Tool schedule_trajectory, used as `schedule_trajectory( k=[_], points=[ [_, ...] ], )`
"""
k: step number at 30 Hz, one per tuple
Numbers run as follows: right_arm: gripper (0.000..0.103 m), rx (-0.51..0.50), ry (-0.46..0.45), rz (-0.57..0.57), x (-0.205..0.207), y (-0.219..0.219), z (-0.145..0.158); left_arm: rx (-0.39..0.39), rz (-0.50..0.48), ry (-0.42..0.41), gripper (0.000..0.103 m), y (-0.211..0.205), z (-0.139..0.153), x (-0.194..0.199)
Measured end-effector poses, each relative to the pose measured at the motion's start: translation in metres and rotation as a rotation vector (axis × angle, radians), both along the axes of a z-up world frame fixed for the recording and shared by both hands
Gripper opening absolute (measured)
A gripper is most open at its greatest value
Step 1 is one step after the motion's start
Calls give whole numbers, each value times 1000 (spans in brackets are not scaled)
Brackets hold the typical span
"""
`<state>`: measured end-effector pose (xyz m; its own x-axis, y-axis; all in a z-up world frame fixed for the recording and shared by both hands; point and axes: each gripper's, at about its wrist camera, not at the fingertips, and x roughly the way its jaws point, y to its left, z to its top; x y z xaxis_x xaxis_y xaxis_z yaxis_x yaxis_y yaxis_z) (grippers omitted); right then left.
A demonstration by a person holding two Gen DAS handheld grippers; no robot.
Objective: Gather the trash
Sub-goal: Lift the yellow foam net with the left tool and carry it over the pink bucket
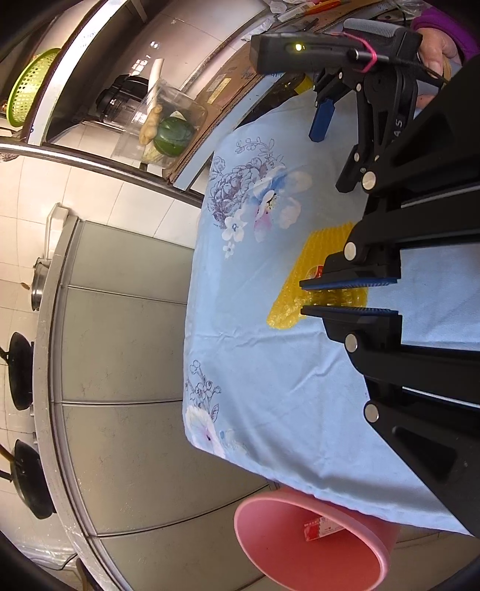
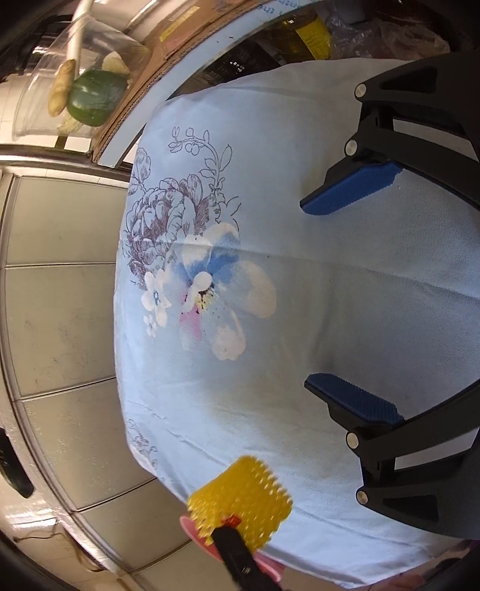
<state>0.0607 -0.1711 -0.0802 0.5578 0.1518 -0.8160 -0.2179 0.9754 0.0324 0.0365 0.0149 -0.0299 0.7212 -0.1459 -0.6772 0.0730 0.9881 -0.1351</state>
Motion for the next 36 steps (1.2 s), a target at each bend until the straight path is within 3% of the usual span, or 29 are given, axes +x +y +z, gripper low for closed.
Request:
schedule_trajectory(
  k=[11,27,36],
  points=[
    [100,-23,12,32,3,6,-4,7,66,-33,8,22,8,-22],
    [100,-26,20,-31,2,10,-3,23,156,-80,8,48,19,-43],
    [99,19,-14,2,-4,31,9,12,195,-80,8,64,19,-49]
  ],
)
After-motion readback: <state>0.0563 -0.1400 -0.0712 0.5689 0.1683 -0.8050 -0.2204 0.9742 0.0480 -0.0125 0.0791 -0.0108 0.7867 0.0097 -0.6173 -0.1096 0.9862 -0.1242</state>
